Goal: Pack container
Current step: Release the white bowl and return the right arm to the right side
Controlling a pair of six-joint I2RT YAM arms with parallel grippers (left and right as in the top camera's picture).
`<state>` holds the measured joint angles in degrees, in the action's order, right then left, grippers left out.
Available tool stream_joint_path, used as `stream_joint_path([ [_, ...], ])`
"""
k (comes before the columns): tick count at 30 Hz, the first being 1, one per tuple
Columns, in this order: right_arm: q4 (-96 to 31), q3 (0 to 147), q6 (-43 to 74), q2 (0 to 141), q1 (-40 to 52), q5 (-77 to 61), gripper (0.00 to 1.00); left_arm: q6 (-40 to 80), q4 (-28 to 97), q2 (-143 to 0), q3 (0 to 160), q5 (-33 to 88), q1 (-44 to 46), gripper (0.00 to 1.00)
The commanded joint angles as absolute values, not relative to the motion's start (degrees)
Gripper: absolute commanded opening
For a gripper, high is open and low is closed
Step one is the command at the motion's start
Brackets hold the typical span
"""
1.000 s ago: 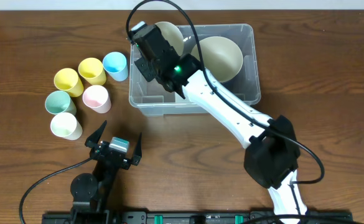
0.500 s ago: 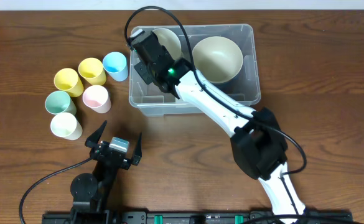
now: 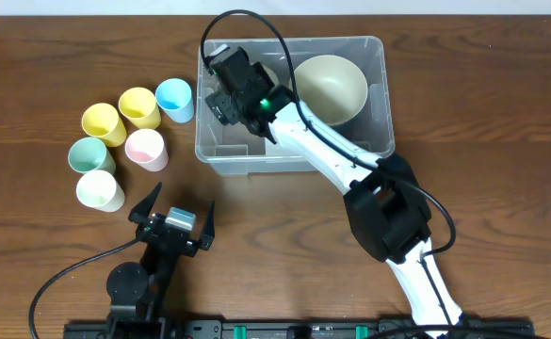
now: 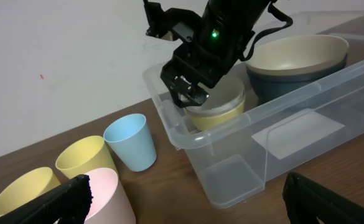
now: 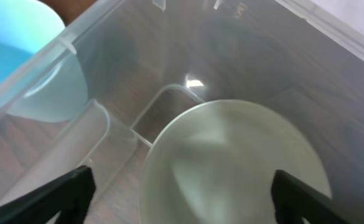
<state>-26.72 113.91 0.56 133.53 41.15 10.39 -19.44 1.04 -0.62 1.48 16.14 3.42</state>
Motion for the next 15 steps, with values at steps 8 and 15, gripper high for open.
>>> stream_joint_path([
  [8,-35.8,115.5,5.1,109.2,38.9,14.9,0.99,-19.0,2.7,-0.3,0.2,16.7,3.1,0.98],
  [15,-46.7,115.5,13.9,95.4,23.7,19.5,0.99,-19.0,2.7,-0.3,0.2,16.7,3.1,0.98],
])
